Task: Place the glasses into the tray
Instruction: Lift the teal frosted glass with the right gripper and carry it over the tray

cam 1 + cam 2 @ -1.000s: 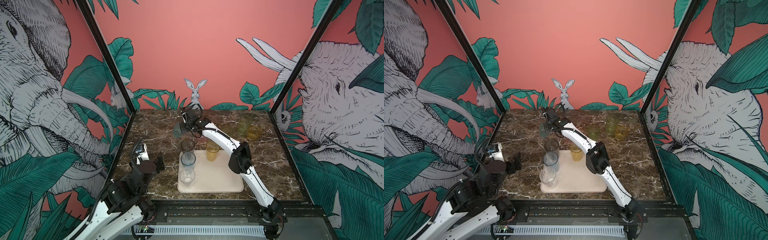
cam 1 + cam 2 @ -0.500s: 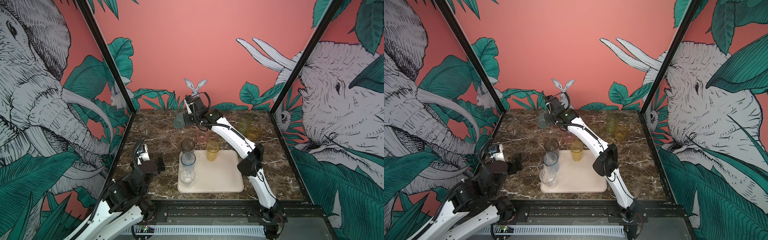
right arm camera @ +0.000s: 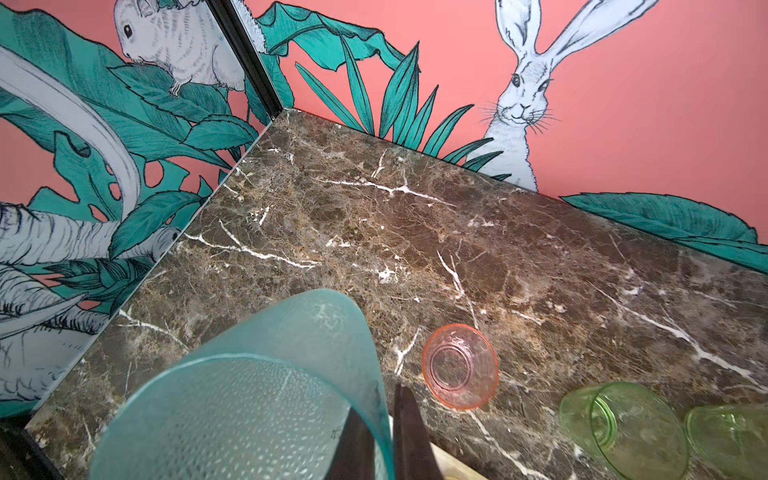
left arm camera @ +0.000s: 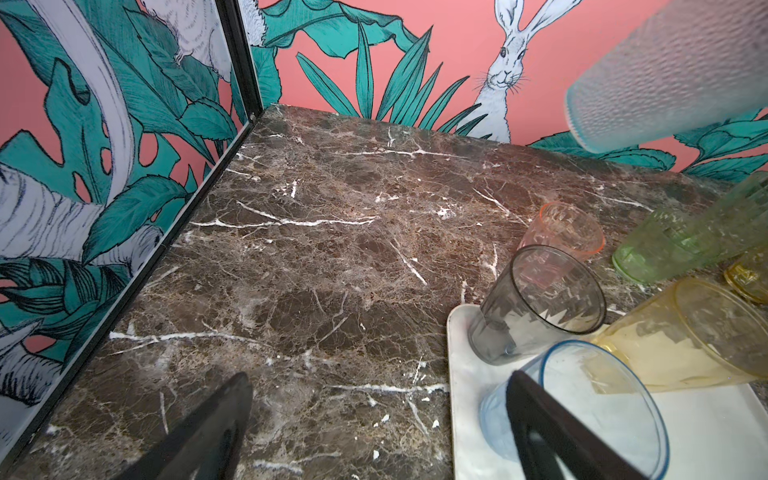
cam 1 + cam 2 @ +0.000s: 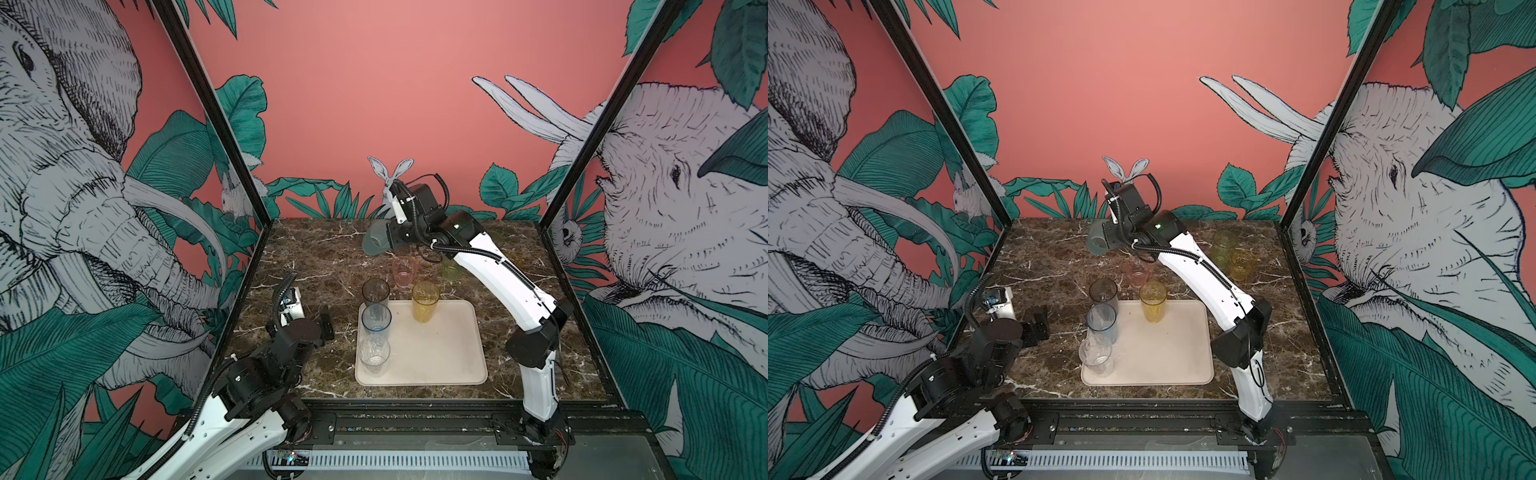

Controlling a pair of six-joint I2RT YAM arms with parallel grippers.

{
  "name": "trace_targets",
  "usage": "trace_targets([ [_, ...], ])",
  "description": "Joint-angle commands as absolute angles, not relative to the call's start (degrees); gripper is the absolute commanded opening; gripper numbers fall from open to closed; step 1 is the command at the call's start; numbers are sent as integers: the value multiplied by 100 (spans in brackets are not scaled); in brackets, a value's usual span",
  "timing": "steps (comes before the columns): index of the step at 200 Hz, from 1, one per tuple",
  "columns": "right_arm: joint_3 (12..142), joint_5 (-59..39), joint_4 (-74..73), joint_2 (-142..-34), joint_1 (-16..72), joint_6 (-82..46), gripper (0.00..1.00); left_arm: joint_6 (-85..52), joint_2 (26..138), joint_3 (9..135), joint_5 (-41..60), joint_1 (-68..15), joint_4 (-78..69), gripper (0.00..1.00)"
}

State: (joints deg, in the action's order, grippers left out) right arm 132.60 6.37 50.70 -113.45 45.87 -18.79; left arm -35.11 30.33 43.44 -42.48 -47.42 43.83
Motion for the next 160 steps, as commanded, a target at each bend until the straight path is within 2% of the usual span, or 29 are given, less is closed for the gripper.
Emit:
trace_targets([
  [1,12939,768,5170,-10802,4608,-1813,0,-3569,3154,4265,-4272,-4702,4178,97],
  [68,11555,1012,5261,-9520,4605,-1805,0,-3411,3545,4243,-4254,-4705,3662,97],
  [160,10259,881,5272,-8379,4614,-2021,0,-3392,3955,4306,-4203,-4704,3371,97],
])
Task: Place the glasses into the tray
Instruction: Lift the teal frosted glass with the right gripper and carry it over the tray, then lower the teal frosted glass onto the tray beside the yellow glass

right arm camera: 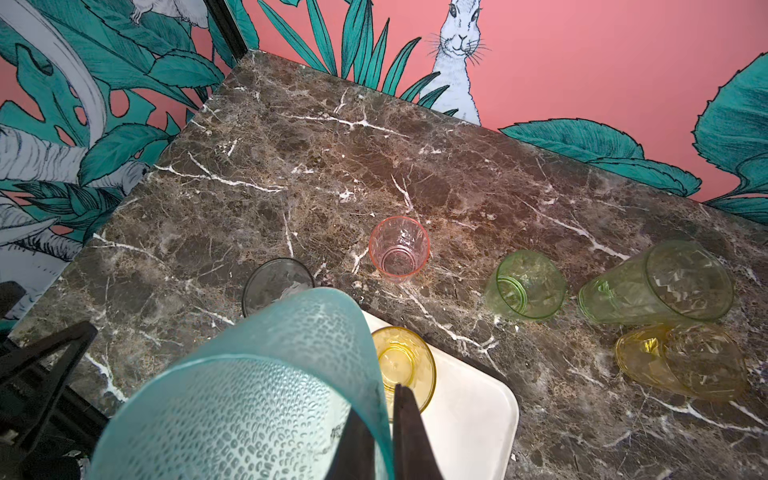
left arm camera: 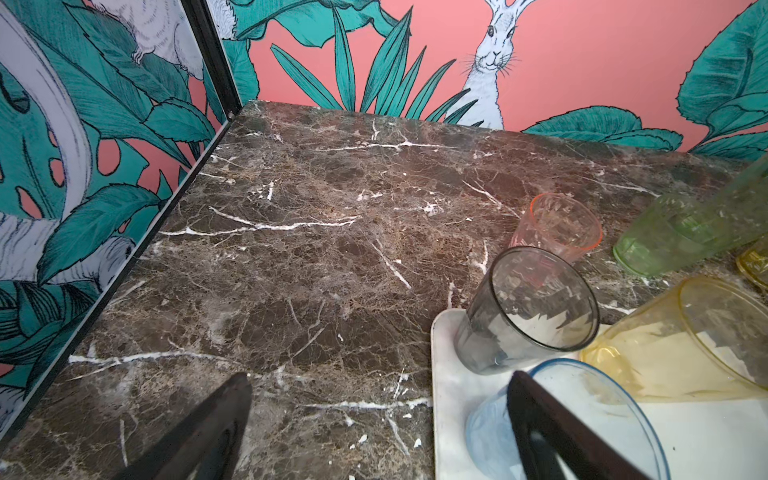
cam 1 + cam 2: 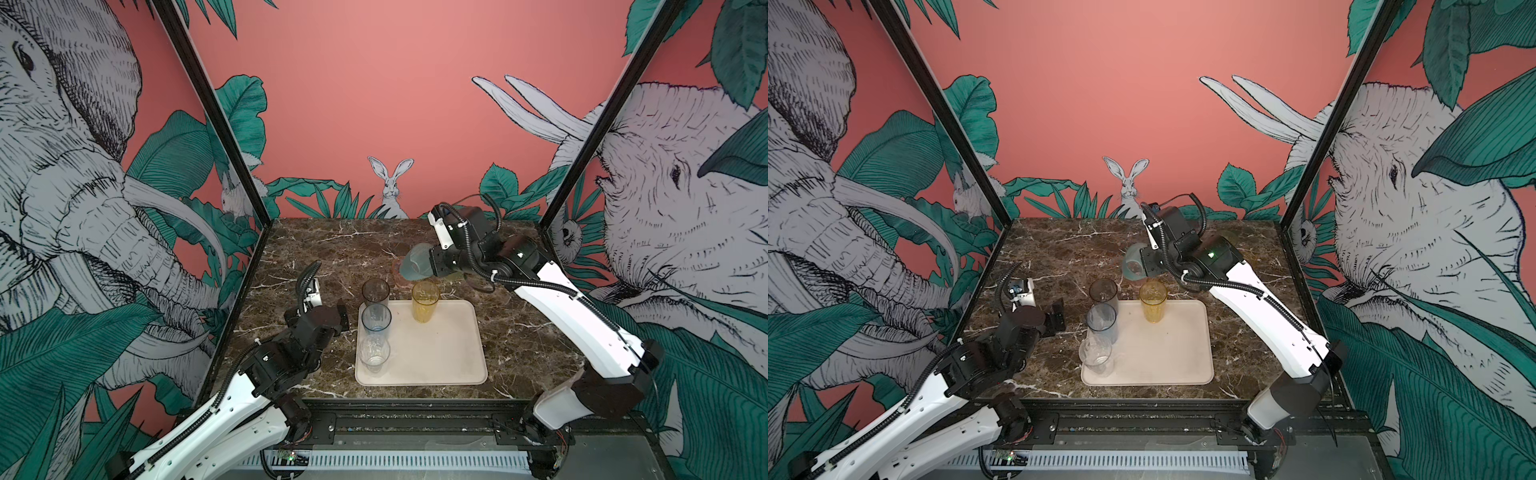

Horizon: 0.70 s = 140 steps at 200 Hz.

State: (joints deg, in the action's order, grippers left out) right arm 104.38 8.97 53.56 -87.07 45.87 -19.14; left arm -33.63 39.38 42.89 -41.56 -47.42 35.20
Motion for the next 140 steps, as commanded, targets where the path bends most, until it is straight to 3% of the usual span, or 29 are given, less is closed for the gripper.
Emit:
trace_targets([
  [1,10245,880,5277,-8373,4618,-2026,0,-3392,3955,4306,-4202,-4703,3369,97],
  [140,8230,905,5053,-7476,5178,-2371,0,-3313,4075,4329,-4263,-4708,3322,97],
])
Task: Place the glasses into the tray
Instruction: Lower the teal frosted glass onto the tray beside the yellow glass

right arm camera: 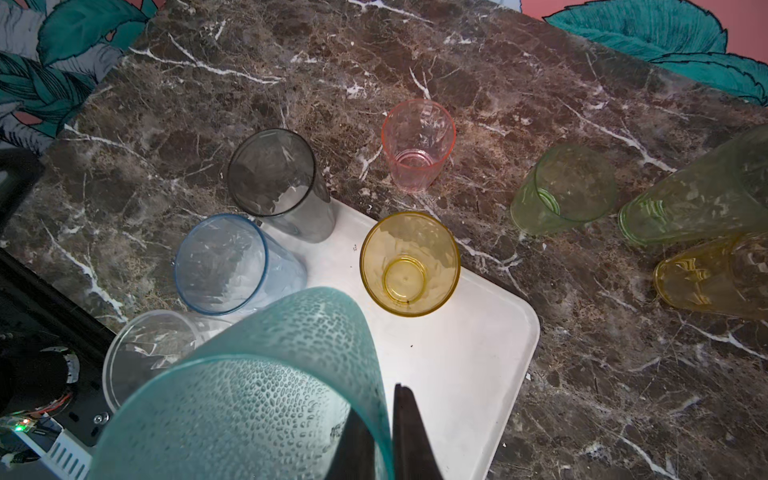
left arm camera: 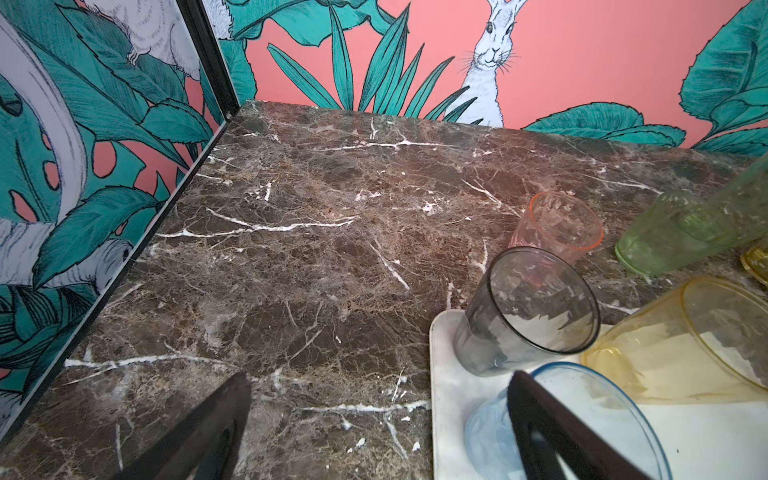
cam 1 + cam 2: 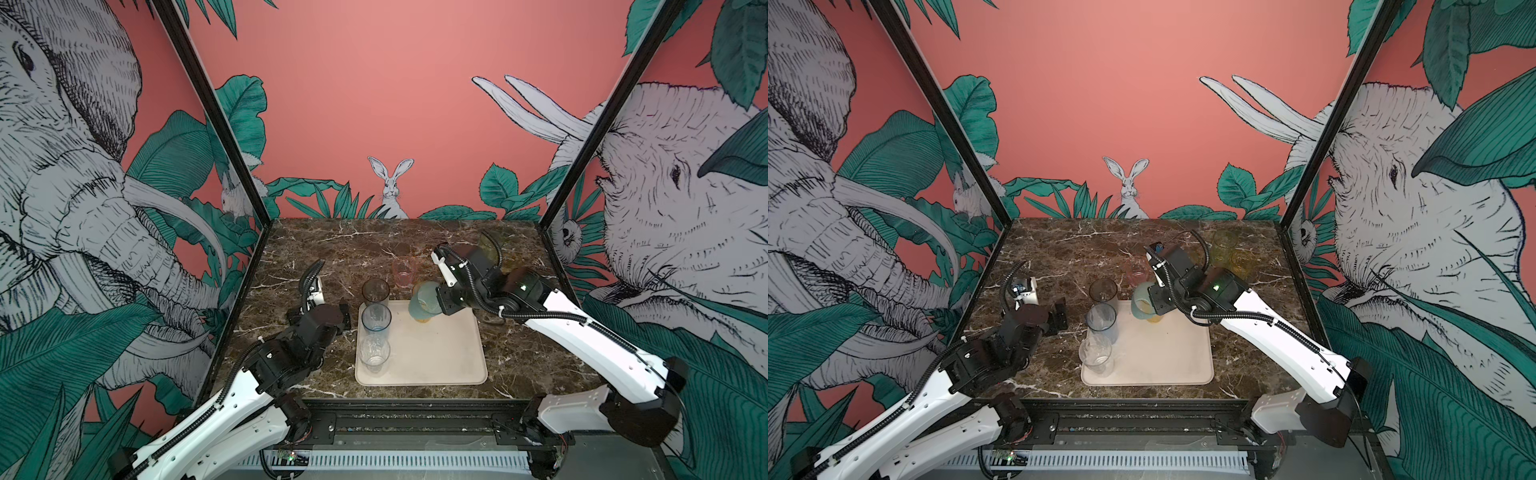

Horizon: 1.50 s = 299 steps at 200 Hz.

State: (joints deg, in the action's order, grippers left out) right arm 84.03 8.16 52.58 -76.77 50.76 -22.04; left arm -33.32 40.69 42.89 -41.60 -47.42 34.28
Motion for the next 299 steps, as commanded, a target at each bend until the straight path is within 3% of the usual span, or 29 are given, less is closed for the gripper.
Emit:
trace_targets([
  [1,8215,909,5049,-7469,5186,-2376,0,-3313,4072,4326,-4263,-4705,3322,97],
  [161,6741,1042,4315,-7748,5283,-2846,0,-3419,4048,4132,-4221,-4702,3307,97],
  [299,6514,1203,3949,-8402,5284,-2987,0,-3498,4131,4029,-4131,-4707,3212,98],
])
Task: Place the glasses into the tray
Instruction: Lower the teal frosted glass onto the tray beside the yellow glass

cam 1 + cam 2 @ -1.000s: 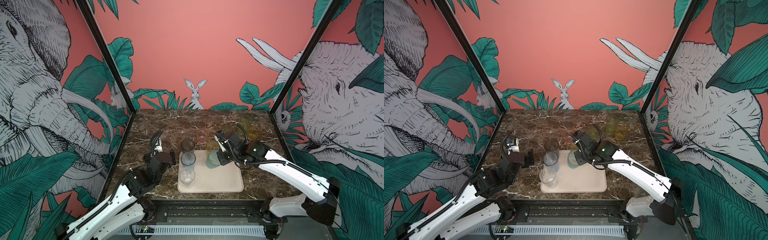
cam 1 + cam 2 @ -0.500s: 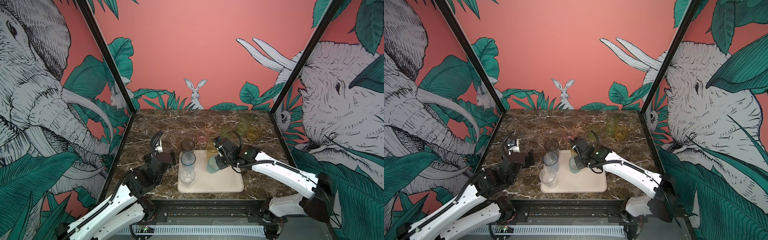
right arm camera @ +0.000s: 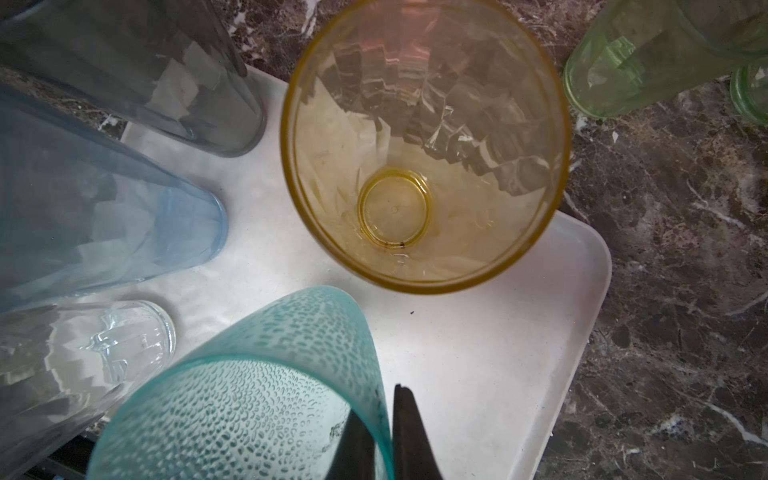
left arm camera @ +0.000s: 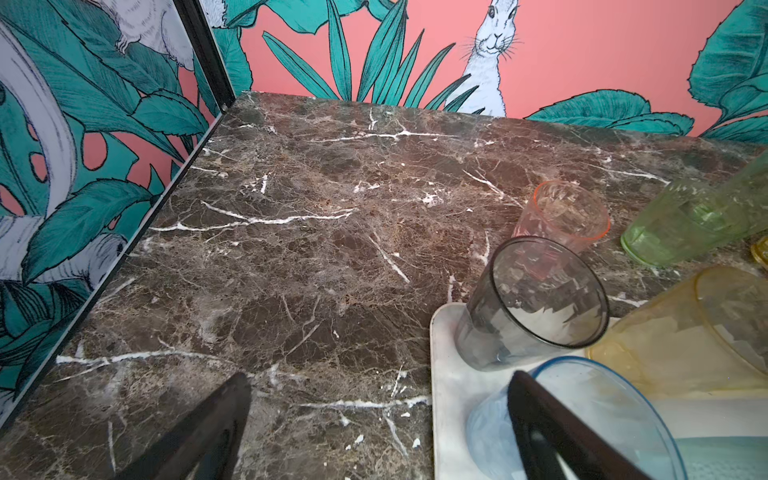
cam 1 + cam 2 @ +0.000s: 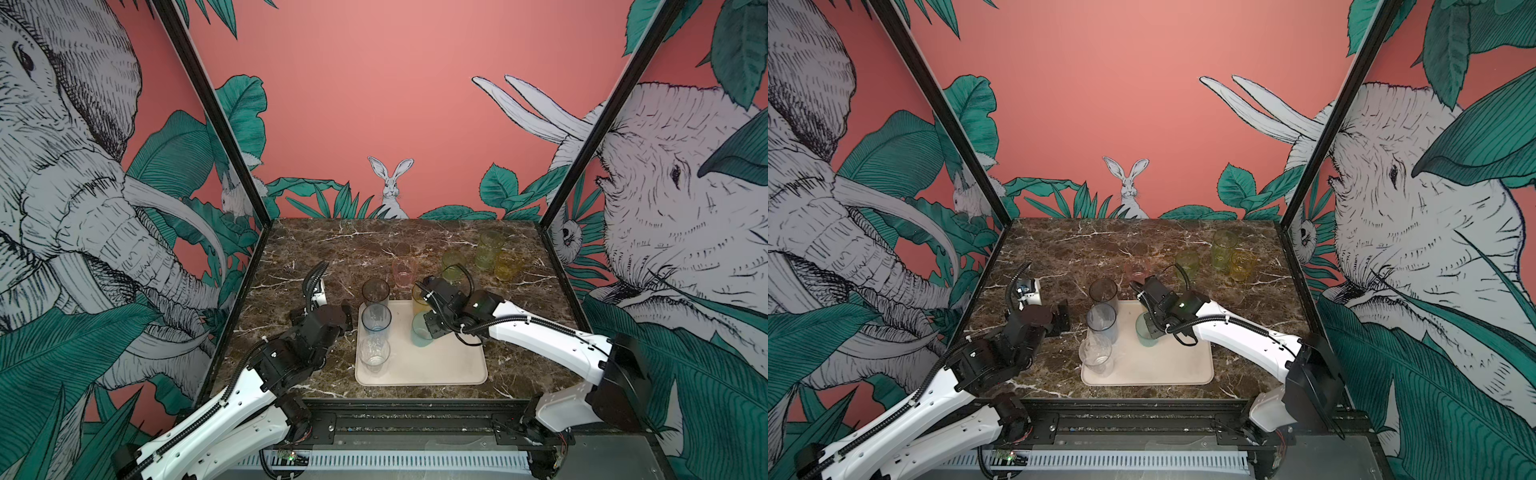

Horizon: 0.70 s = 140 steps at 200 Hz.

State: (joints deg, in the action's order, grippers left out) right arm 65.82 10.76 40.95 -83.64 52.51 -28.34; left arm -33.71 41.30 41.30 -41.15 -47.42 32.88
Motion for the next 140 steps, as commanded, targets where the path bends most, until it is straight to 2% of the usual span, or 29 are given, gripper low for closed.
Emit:
trace_targets([
  [1,6513,1204,3948,-8406,5287,-2992,0,-3498,4131,4027,-4136,-4709,3210,98],
  [140,6418,1375,3864,-8802,5277,-3146,0,-3560,4134,3929,-4078,-4703,3182,98],
])
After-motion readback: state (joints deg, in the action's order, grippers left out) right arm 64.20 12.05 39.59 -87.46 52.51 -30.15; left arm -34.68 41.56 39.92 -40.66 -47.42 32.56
